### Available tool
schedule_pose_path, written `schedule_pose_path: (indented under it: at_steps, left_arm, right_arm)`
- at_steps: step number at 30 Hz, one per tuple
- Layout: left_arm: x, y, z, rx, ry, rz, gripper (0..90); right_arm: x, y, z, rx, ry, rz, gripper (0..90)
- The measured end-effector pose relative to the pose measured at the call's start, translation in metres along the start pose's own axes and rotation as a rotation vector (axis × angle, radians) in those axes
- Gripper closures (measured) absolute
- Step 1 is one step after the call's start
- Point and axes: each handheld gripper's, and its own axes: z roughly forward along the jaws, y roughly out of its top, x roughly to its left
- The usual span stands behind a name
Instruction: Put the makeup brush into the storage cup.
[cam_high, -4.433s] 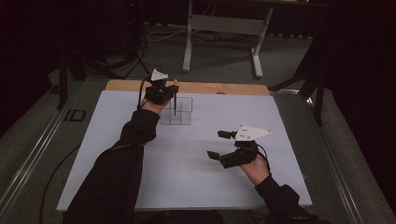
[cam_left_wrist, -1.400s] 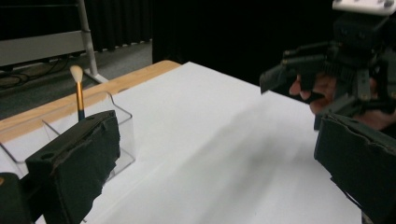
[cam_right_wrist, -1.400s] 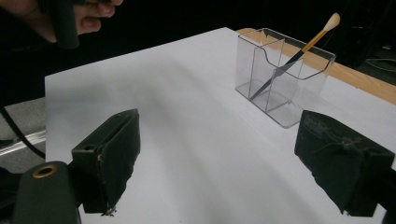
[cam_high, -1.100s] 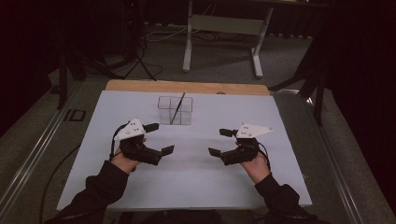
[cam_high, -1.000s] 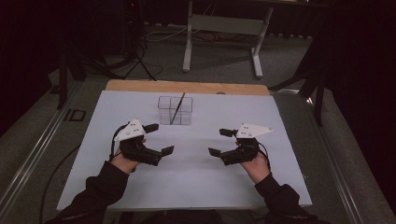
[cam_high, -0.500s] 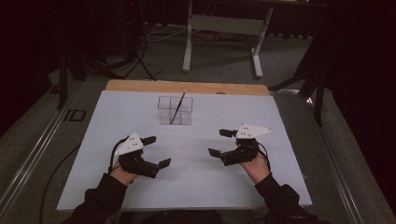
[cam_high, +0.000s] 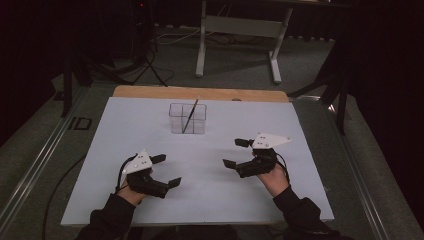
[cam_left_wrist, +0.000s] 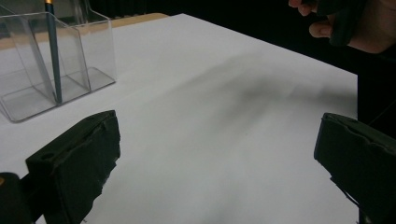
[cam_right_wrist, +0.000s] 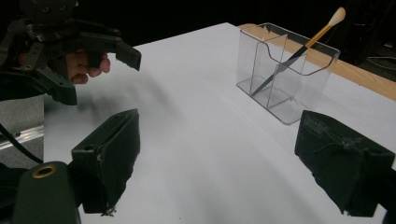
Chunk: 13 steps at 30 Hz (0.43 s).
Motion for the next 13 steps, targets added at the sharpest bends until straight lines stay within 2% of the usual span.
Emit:
schedule_pose_path:
  at_steps: [5, 9, 13]
  left_arm:
    - [0.0003, -0.0037, -0.0007, -0.010, -0.008, -0.007, 0.6]
    - [-0.0013, -0.0058, 0.0058, 0.006, -0.019, 0.000, 0.6]
    - [-0.0026, -0.0061, 0.0088, 0.003, -0.031, 0.001, 0.6]
  right_arm:
    - [0.0006, -0.0007, 0.0003, 0.006, -0.005, -0.010, 14.0]
    - [-0.0009, -0.0032, 0.0010, 0.010, -0.002, -0.008, 14.0]
    - [-0.0023, -0.0045, 0.0011, 0.016, -0.011, -0.016, 14.0]
